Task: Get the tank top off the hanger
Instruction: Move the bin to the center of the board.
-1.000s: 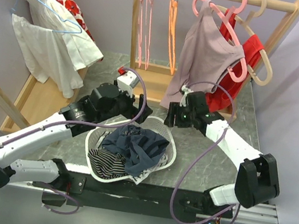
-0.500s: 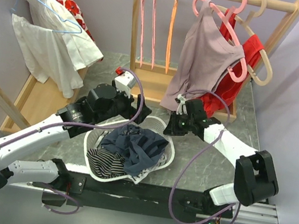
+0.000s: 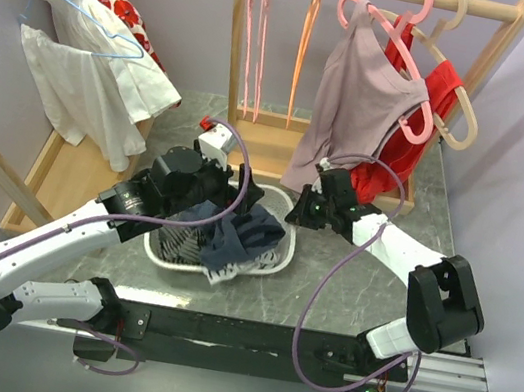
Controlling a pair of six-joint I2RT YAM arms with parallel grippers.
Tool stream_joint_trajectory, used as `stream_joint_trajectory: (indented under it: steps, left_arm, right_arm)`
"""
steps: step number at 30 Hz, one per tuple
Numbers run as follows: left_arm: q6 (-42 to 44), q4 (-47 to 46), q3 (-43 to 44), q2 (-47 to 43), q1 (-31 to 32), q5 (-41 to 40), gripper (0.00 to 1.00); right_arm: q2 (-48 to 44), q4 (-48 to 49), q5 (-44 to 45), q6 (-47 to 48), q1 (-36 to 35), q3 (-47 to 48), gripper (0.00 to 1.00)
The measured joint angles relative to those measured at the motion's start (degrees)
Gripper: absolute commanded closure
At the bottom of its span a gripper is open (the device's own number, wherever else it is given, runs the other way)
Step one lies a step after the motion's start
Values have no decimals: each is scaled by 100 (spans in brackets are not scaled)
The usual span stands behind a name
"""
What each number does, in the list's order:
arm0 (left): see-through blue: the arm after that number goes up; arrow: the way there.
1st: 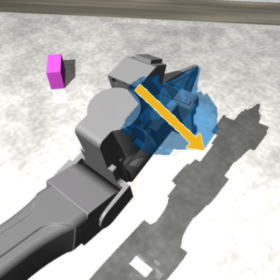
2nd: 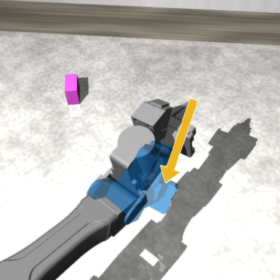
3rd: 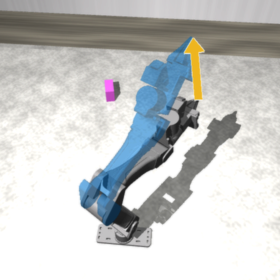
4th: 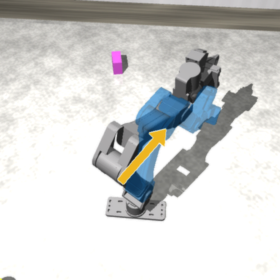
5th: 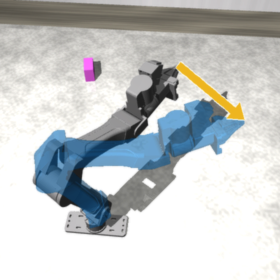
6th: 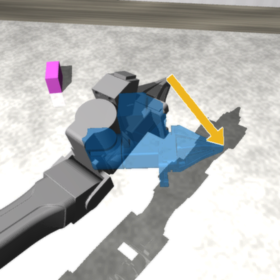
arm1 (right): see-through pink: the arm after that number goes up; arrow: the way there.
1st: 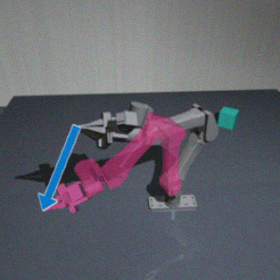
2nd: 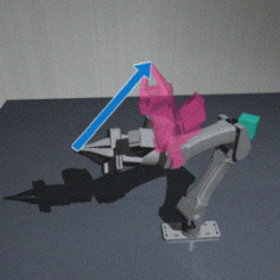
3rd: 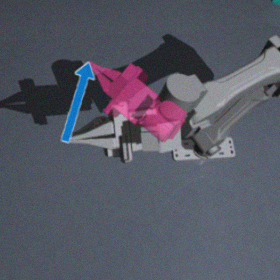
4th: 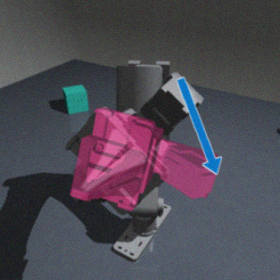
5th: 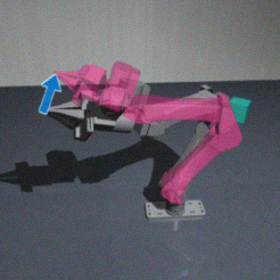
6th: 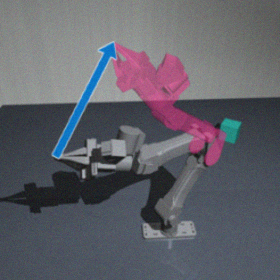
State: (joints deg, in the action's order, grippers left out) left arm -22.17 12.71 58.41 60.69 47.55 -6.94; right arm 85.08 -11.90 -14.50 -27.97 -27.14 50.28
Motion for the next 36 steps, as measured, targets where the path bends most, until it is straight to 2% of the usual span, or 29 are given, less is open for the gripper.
stream_joint_trajectory:
  steps: [6,7,9,10,13,18,22,27,36]
  left_arm:
    - [0,0,0,-22,0,-44,0]
    - [0,-2,0,-24,0,-44,1]
    - [0,0,0,-24,0,-42,1]
    - [0,0,0,-24,0,-42,1]
    - [2,0,0,-24,0,-37,1]
    - [11,-26,0,-7,0,26,1]
    - [28,-195,24,144,0,175,0]
    - [31,-345,48,326,0,367,1]
    - [46,-483,87,378,0,566,0]
  right_arm:
    - [-9,166,439,-420,4,2,100]
    - [-7,166,433,-411,4,11,84]
    - [-7,153,415,-367,4,37,59]
    - [-9,129,413,-326,4,59,41]
    - [-293,-39,577,-219,2,83,33]
    - [-1971,-509,1318,149,0,323,32]
    - [-2601,-787,2081,586,0,1515,31]
    - [-2538,-621,3012,1091,2,2468,30]
    - [-1320,-514,3954,1860,157,3720,27]
